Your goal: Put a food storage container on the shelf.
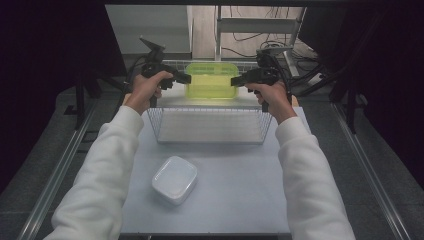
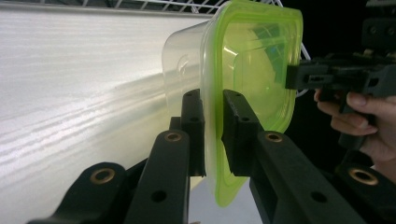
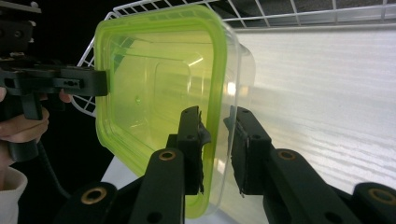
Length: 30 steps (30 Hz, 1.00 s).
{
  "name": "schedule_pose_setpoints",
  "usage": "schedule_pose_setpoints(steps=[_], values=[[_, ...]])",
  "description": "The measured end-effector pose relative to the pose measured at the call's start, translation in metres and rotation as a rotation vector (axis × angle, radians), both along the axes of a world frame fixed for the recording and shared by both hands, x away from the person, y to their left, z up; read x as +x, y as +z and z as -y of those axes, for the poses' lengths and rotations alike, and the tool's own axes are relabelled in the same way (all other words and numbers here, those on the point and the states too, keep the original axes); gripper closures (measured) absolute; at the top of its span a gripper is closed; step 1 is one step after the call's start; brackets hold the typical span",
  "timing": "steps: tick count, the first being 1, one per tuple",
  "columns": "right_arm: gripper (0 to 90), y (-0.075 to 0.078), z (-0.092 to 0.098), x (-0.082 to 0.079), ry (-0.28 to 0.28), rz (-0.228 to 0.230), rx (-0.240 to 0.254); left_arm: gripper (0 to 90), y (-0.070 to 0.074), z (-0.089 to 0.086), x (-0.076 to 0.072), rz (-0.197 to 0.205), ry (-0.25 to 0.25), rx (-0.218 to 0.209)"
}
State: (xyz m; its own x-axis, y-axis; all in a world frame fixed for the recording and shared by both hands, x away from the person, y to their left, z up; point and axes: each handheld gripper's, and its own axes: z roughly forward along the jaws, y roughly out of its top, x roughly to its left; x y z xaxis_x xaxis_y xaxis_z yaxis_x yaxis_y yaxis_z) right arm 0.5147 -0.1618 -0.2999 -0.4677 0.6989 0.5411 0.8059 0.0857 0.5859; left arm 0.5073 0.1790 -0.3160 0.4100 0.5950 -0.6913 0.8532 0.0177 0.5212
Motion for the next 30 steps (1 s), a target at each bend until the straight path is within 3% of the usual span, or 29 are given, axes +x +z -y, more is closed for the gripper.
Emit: schedule_pose_setpoints(steps=[1,9,13,18,25,27,28,30], values=[[73.4,-0.002,0.0,0.004,-0.003,-0.01,0.009,79.4,-0.003,-0.002,0.006,-0.027,0.007,-0.029],[73.0,-0.012,0.005,0.017,-0.037,-0.072,0.089,76.5,-0.013,-0.004,0.02,-0.085,0.029,-0.07],[72.3,-0.018,0.006,0.021,-0.062,-0.098,0.132,74.8,-0.018,-0.004,0.024,-0.095,0.042,-0.09],[72.0,-0.019,0.007,0.022,-0.07,-0.098,0.14,74.6,-0.02,-0.005,0.026,-0.098,0.046,-0.105],[70.7,-0.019,0.006,0.021,-0.082,-0.09,0.137,73.1,-0.018,-0.002,0.024,-0.071,0.058,-0.085],[64.0,-0.017,0.004,0.019,-0.083,-0.078,0.132,70.7,-0.017,0.0,0.021,-0.035,0.07,-0.055],[56.4,-0.015,0.001,0.017,-0.087,-0.048,0.125,63.9,-0.014,0.004,0.018,0.012,0.081,-0.017],[53.4,-0.014,0.0,0.016,-0.093,-0.03,0.118,61.2,-0.013,0.005,0.017,0.033,0.087,-0.003]])
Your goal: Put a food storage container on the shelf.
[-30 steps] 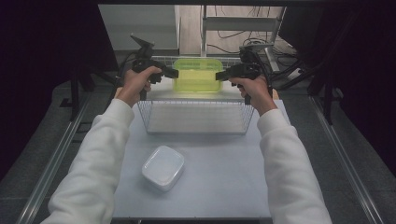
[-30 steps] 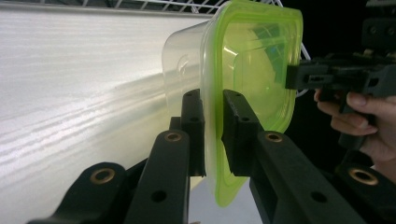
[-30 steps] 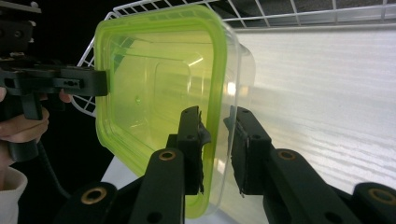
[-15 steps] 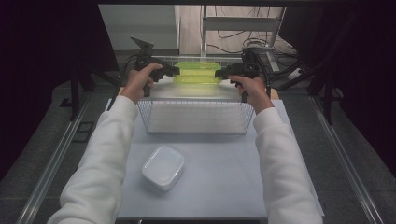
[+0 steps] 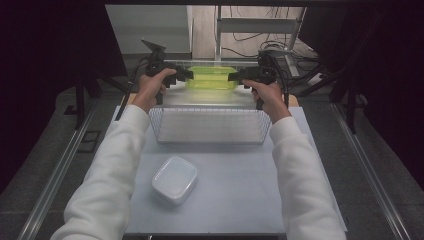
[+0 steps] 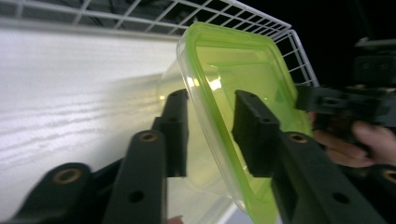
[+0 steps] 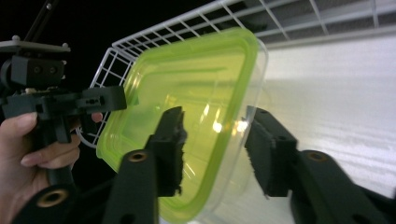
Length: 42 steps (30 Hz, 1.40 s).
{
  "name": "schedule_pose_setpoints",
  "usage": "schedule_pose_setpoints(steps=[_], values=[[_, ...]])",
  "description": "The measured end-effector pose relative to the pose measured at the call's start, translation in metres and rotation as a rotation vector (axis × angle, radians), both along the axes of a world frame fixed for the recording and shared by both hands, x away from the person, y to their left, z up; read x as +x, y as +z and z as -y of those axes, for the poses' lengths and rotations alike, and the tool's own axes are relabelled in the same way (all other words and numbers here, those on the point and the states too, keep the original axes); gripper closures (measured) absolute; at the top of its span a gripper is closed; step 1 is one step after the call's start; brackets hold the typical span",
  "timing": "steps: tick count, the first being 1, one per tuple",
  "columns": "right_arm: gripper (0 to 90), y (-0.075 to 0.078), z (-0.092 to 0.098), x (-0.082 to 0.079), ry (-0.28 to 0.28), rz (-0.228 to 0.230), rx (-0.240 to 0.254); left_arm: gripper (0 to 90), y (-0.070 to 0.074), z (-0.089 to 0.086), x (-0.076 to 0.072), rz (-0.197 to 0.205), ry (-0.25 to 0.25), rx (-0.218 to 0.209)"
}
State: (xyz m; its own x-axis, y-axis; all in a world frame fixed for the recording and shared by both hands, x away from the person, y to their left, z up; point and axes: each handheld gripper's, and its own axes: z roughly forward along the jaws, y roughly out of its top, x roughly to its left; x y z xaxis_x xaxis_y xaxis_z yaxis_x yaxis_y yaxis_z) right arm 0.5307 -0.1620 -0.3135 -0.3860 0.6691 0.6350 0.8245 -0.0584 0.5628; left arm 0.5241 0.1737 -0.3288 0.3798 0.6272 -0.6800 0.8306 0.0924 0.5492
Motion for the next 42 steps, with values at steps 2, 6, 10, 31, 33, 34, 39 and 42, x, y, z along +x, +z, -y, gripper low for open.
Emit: schedule_pose_setpoints(steps=[2,6,10,31,33,34,39,42], values=[[47.0,0.005,-0.004,-0.005,-0.029,0.037,-0.029,50.0,0.006,0.003,-0.005,0.059,0.025,0.027],[41.4,0.008,-0.006,-0.01,-0.052,0.074,-0.049,42.1,0.014,0.002,-0.012,0.115,0.05,0.067],[35.4,0.012,-0.007,-0.014,-0.057,0.083,-0.088,38.8,0.02,0.0,-0.019,0.152,0.057,0.102],[31.1,0.051,0.02,-0.076,0.081,0.292,-0.247,32.4,0.049,-0.001,-0.097,0.347,0.007,0.3],[31.4,0.05,0.021,-0.084,0.113,0.301,-0.279,33.0,0.047,0.0,-0.105,0.334,-0.015,0.304],[31.9,0.048,0.021,-0.088,0.13,0.304,-0.301,32.9,0.045,0.0,-0.11,0.329,-0.023,0.303],[32.0,0.038,0.023,-0.105,0.188,0.313,-0.375,32.6,0.037,0.002,-0.137,0.35,-0.059,0.366],[32.0,0.03,0.024,-0.116,0.217,0.318,-0.392,32.6,0.026,0.003,-0.15,0.36,-0.087,0.399]])
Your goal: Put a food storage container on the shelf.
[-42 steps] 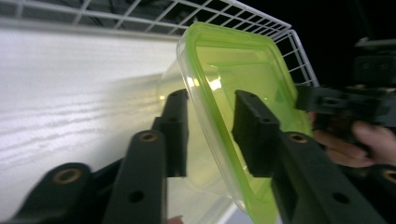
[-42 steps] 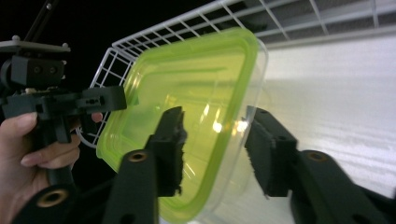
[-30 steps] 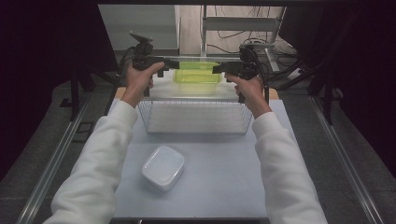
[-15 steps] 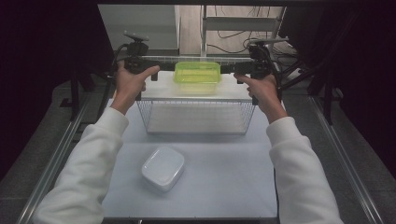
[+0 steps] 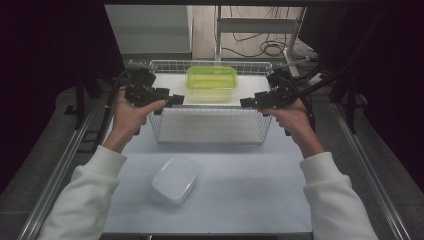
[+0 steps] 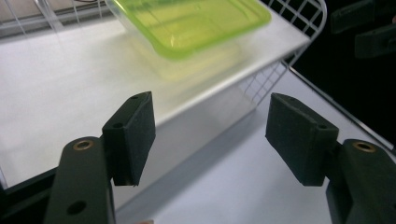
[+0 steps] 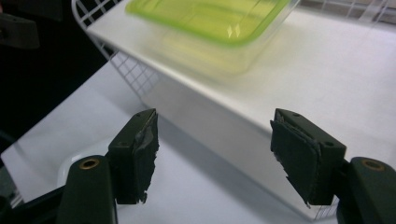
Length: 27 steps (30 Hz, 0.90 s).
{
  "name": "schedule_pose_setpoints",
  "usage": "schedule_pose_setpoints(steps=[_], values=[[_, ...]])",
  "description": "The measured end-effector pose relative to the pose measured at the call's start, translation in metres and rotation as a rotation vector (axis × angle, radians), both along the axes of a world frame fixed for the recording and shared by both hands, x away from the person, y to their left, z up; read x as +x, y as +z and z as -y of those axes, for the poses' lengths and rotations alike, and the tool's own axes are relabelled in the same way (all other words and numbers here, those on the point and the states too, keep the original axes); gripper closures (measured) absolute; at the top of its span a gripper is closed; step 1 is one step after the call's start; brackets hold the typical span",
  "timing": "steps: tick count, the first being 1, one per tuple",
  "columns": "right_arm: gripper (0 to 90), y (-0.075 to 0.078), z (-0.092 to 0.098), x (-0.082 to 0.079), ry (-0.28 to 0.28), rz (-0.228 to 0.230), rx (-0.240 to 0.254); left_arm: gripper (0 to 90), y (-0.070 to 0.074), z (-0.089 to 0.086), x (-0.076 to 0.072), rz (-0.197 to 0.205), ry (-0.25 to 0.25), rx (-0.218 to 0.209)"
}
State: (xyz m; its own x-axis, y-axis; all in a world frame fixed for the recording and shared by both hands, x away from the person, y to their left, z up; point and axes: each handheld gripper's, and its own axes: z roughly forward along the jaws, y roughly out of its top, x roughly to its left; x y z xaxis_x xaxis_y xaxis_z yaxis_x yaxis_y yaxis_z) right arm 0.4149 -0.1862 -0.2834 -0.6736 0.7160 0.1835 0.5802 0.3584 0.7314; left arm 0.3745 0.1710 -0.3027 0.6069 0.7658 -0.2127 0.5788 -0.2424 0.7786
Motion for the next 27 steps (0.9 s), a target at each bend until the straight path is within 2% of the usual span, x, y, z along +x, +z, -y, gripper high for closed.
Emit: schedule_pose_setpoints(steps=[1,2,4,5,6,9,13,15,20,27], values=[[32.7,-0.009,0.001,-0.008,0.029,-0.004,-0.03,32.3,-0.005,0.0,-0.003,-0.006,-0.008,0.007],[32.7,-0.009,0.001,-0.008,0.029,-0.004,-0.03,32.3,-0.01,0.001,-0.007,-0.009,-0.013,0.02],[33.4,-0.019,0.002,-0.015,0.054,-0.013,-0.04,32.3,-0.019,0.0,-0.013,-0.013,-0.018,0.045],[33.5,-0.028,0.004,-0.021,0.072,-0.023,-0.069,32.5,-0.028,-0.001,-0.019,-0.023,-0.031,0.057],[33.5,-0.028,0.004,-0.021,0.072,-0.023,-0.069,32.4,-0.028,-0.001,-0.019,-0.023,-0.031,0.057],[33.7,-0.041,0.008,-0.03,0.099,-0.04,-0.083,32.7,-0.039,-0.005,-0.029,-0.028,-0.043,0.072],[34.0,-0.055,0.012,-0.039,0.131,-0.068,-0.095,32.9,-0.052,-0.009,-0.041,-0.034,-0.059,0.05],[34.0,-0.065,0.01,-0.045,0.145,-0.077,-0.117,34.6,-0.063,-0.01,-0.048,-0.036,-0.057,0.06],[34.0,-0.077,0.005,-0.051,0.167,-0.097,-0.143,35.5,-0.076,-0.01,-0.055,-0.054,-0.073,0.062],[34.1,-0.097,0.004,-0.058,0.178,-0.119,-0.128,36.0,-0.095,-0.012,-0.061,-0.091,-0.091,0.072]])
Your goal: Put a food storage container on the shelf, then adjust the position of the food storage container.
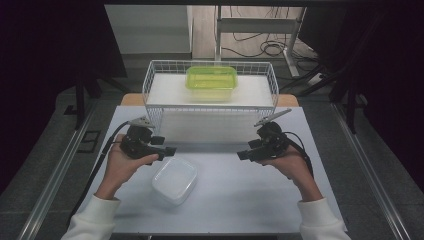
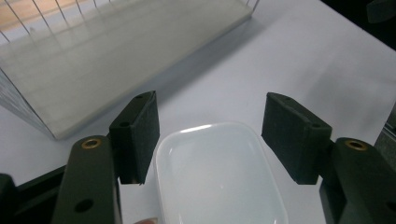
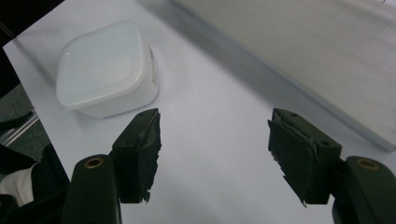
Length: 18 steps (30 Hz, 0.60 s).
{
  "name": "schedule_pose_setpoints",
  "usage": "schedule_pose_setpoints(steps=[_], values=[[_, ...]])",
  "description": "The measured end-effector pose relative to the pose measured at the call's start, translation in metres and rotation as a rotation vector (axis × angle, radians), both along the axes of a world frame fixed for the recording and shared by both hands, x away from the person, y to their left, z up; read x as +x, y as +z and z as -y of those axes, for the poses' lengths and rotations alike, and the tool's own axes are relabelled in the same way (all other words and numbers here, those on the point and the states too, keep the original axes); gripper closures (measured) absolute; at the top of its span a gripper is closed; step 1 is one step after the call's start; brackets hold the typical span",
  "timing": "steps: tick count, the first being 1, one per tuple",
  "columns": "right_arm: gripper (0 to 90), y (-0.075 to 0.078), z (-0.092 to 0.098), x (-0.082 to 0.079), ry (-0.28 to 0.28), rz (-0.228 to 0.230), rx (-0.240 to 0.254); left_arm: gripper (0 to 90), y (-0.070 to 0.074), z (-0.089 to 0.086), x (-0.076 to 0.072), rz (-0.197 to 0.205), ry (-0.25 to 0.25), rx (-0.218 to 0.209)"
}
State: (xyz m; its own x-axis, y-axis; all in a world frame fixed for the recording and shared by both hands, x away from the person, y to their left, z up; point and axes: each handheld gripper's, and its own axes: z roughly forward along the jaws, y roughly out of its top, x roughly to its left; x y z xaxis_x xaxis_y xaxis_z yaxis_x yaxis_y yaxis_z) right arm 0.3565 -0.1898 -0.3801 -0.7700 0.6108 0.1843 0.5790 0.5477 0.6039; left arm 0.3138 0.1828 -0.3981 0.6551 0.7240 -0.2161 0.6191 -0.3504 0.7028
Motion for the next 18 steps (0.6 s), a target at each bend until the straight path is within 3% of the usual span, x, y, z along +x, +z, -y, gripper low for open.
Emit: schedule_pose_setpoints(steps=[10,12,18], values=[[34.1,-0.027,0.008,-0.008,-0.01,-0.019,0.03,33.3,-0.02,-0.005,0.002,-0.046,0.031,0.04],[33.6,-0.033,0.011,-0.009,-0.007,-0.039,-0.002,32.2,-0.023,-0.006,0.003,-0.05,0.037,0.055],[33.6,-0.035,0.017,-0.011,-0.032,-0.04,0.005,32.1,-0.031,-0.01,0.004,-0.064,0.043,0.066]])
